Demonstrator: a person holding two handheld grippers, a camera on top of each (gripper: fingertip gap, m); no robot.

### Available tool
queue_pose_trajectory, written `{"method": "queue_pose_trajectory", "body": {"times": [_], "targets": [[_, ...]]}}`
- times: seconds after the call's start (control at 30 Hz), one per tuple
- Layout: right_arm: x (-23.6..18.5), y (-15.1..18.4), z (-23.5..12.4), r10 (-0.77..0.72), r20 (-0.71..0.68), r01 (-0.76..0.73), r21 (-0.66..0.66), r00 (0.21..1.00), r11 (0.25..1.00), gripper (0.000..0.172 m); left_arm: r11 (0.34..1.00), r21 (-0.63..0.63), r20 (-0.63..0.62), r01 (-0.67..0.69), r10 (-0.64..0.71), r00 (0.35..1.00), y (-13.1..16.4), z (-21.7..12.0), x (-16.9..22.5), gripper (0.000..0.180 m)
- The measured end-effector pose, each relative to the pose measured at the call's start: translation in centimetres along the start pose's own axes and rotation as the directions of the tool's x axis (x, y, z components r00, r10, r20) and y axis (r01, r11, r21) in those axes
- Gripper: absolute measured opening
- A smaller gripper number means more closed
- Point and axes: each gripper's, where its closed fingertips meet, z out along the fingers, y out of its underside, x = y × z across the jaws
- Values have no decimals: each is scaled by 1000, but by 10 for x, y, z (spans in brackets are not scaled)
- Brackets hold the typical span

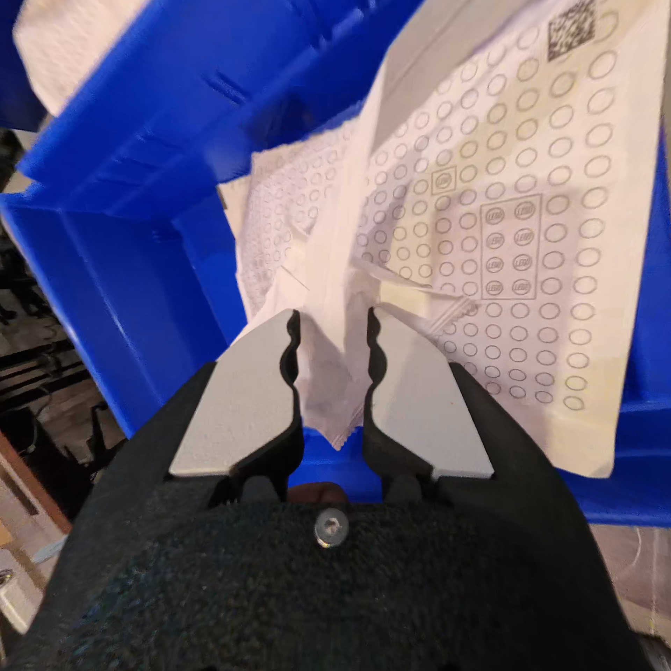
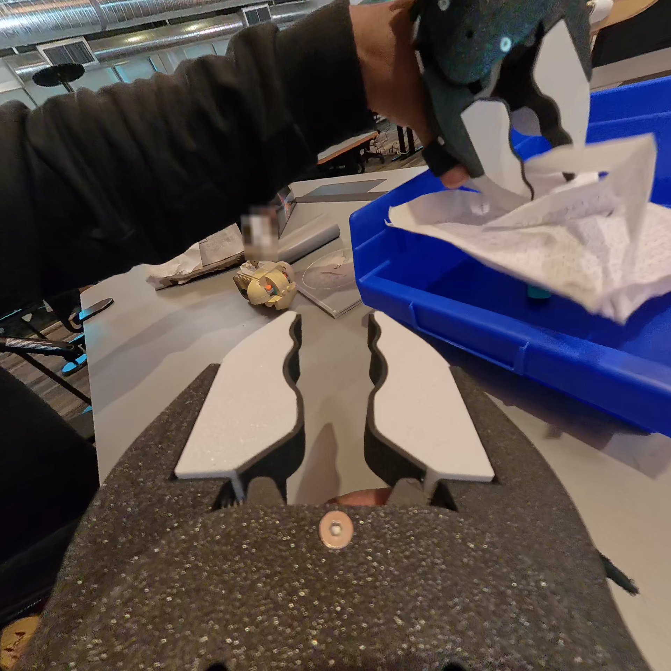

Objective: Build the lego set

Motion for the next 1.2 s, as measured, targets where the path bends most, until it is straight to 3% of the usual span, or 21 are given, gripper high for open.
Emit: {"method": "queue_pose_trajectory", "body": {"times": [0.33, 0.43, 0.73, 0.87, 1.0, 1.1, 1.2], "targets": [[0, -2, -1, 4, 3, -4, 14, 1000, 1000, 35, 972, -221, -110, -81, 57, 992, 0, 50, 11, 33], [0, -2, -2, 3, 5, -3, 18, 1000, 1000, 35, 982, -188, -120, -31, 8, 993, -4, 43, 9, 35], [-2, -2, -1, -5, 13, 5, 19, 1000, 1000, 38, 993, -89, -16, 71, -73, 997, 5, 7, -9, 71], [-6, -5, -4, -30, 18, 29, 50, 999, 998, 42, 986, 64, 72, 152, -156, 985, -7, -19, -21, 78], [-9, -10, -14, -79, 6, 78, 79, 997, 994, 42, 931, 264, 156, 254, -301, 941, -15, -73, -20, 75], [19, -27, -33, -140, -171, 152, 59, 975, 987, 40, 888, 350, 211, 298, -385, 898, -4, -118, 4, 70], [64, -61, -59, -86, -372, 120, 70, 924, 990, 38, 828, 433, 236, 356, -485, 842, 13, -150, 43, 67]]}}
